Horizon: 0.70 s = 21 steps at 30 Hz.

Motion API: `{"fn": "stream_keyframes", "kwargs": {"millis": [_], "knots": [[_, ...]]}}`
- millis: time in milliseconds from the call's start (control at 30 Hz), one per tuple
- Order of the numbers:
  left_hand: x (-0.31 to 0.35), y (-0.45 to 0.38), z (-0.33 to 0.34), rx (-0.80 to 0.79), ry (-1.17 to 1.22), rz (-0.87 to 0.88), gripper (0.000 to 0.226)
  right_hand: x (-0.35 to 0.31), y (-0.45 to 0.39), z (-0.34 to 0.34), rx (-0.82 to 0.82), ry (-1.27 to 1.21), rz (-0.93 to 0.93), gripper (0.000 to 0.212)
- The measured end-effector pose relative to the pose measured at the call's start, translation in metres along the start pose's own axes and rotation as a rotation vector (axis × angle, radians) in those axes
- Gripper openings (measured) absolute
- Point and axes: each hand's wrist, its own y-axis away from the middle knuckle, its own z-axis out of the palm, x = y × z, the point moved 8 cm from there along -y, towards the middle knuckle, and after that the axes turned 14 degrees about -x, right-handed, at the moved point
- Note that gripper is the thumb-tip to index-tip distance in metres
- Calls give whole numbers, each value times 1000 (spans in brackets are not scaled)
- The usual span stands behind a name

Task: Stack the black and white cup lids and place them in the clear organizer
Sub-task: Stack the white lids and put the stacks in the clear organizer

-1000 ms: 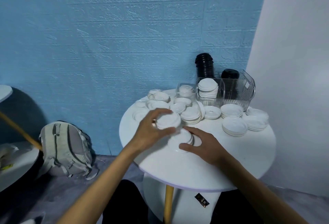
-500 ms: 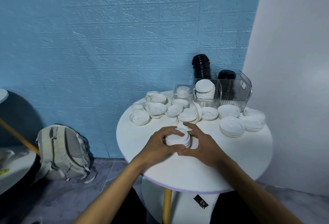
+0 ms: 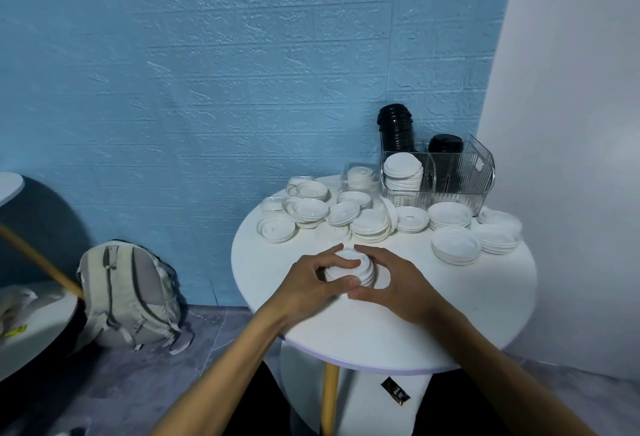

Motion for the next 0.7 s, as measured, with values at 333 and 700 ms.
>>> {"fn": "stream_keyframes", "kwargs": {"millis": [333, 700], "knots": [[3, -3, 0, -106, 50, -61, 27, -4, 1, 0, 0, 2, -30, 80], [-26, -7, -141, 613, -484, -385, 87, 1, -2, -3, 4, 31, -10, 67]]}}
